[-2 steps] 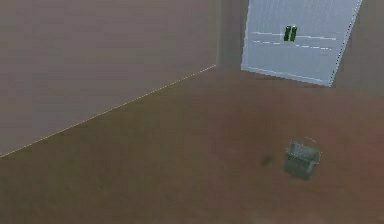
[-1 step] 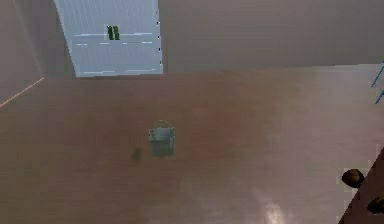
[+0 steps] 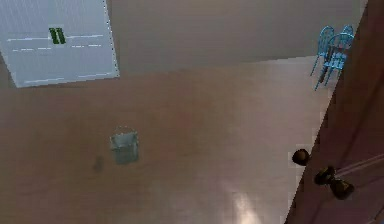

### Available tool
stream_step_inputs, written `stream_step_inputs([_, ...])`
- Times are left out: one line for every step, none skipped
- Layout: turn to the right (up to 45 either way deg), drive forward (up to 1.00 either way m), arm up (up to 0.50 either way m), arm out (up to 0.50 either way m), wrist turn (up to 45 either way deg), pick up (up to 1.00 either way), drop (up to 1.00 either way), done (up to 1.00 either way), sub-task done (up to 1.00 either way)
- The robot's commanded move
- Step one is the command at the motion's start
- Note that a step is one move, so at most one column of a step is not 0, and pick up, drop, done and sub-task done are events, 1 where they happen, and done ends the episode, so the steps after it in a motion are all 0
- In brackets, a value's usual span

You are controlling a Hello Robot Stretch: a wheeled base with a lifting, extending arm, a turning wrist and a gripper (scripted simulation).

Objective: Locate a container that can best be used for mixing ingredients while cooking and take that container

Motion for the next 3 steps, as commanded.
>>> stream_step_inputs([0.0,1.0,0.0,0.0,0.0,0.0,0.0,0.0,0.0])
stream_step_inputs([9.0,0.0,0.0,0.0,0.0,0.0,0.0,0.0,0.0])
stream_step_inputs([0.0,0.15,0.0,0.0,0.0,0.0,0.0,0.0,0.0])
